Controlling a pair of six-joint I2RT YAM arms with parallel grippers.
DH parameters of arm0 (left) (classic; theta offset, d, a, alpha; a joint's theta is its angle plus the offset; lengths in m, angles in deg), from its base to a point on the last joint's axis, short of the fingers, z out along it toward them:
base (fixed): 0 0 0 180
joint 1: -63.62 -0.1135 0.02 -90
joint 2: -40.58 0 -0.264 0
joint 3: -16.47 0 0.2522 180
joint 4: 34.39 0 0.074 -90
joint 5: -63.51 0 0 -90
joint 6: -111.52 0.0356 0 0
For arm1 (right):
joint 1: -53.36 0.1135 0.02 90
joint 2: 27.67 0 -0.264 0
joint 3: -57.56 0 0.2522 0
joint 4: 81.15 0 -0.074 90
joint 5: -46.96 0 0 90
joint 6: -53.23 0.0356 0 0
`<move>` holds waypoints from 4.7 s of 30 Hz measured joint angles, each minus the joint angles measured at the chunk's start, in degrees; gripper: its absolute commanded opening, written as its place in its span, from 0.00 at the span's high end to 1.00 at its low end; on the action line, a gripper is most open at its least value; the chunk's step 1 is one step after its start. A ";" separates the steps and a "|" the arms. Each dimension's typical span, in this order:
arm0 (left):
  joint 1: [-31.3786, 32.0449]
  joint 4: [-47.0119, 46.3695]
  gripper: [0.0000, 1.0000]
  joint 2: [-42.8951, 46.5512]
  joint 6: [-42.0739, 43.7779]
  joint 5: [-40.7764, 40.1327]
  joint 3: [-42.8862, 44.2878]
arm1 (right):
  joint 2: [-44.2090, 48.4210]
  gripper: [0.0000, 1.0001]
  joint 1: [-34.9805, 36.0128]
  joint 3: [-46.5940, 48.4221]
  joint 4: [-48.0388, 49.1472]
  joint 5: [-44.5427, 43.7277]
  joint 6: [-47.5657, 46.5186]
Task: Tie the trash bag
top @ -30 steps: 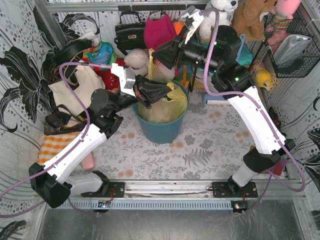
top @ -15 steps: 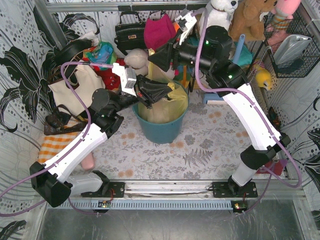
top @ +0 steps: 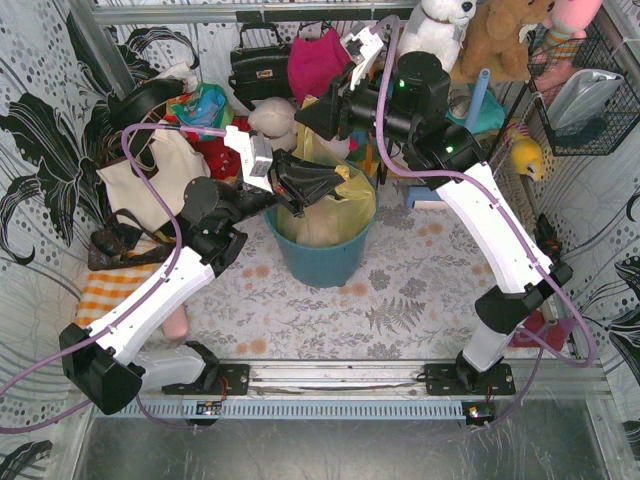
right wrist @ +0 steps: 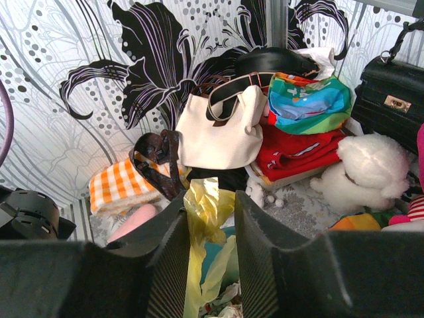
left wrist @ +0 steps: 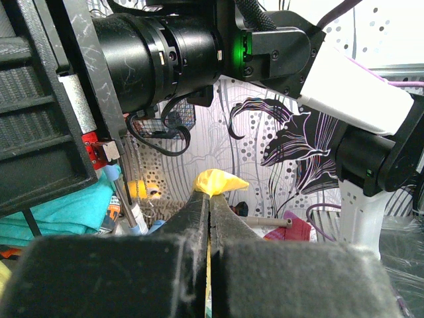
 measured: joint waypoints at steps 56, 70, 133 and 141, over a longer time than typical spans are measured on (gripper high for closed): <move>0.00 -0.76 1.00 0.52 0.28 -6.84 -0.55 | 11.47 1.00 0.00 -9.29 3.13 1.01 3.39; 0.00 -0.92 1.00 4.09 1.64 -15.67 -4.37 | 24.41 1.00 0.00 -29.29 6.08 -1.05 6.60; -0.39 1.92 1.00 2.45 1.64 -12.22 -4.76 | 26.36 1.00 28.24 -57.81 24.68 -72.54 14.99; -0.39 2.49 1.00 2.45 1.60 -9.35 -4.76 | 26.38 1.00 28.24 -64.92 38.47 -77.79 10.16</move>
